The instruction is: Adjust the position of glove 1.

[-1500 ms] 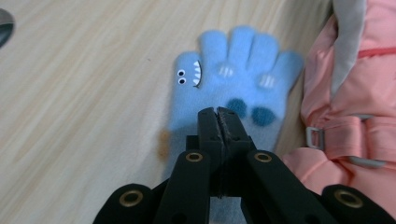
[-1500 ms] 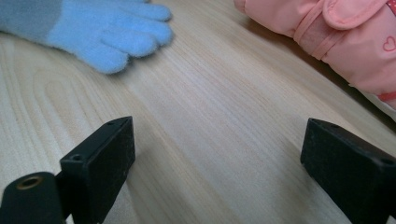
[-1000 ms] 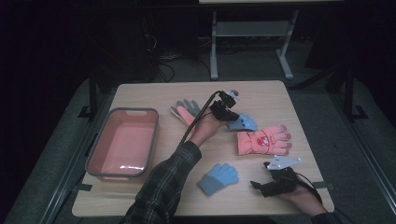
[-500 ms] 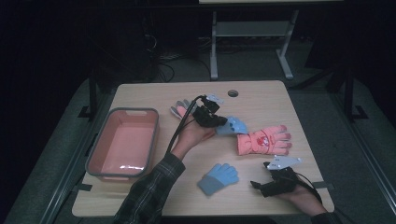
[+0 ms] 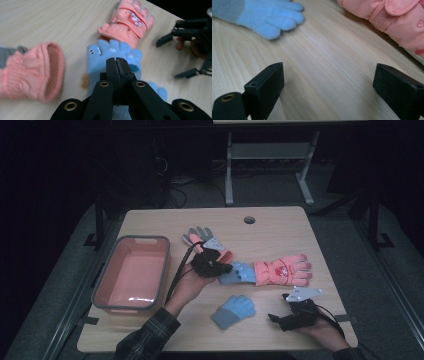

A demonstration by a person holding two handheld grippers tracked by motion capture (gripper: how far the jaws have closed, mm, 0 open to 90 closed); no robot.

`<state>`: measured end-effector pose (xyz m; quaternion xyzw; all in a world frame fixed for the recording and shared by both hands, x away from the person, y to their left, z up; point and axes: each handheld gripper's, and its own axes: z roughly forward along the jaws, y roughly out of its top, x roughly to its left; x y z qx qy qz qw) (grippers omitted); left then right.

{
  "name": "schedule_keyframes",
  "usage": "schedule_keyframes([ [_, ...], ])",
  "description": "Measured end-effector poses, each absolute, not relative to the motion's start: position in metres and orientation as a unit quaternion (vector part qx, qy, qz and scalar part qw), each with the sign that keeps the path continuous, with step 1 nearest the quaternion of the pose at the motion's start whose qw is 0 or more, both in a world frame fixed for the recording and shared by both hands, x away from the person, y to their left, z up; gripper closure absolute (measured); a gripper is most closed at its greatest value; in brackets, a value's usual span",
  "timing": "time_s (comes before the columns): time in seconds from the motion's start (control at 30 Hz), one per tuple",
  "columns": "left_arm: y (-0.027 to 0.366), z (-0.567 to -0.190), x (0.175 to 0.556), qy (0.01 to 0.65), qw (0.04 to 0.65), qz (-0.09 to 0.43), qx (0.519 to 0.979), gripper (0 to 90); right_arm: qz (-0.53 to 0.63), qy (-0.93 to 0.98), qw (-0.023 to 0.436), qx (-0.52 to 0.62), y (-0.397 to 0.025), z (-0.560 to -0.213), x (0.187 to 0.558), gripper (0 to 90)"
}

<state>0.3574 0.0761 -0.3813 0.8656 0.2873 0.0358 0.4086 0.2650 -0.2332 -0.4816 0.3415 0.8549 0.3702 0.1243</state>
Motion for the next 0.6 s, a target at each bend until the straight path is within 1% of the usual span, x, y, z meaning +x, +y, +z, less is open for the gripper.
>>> schedule_keyframes([
  [0.23, 0.089, -0.389, 0.331, 0.289, 0.414, 0.02, 0.863, 89.9, 0.37, 0.855, 0.124, 0.341, -0.233, -0.482, 0.265, 9.3],
  [0.6, 0.093, -0.401, 0.301, 0.3, 0.418, 0.006, 0.857, 89.9, 0.37, 0.855, 0.124, 0.341, -0.233, -0.482, 0.265, 9.3],
])
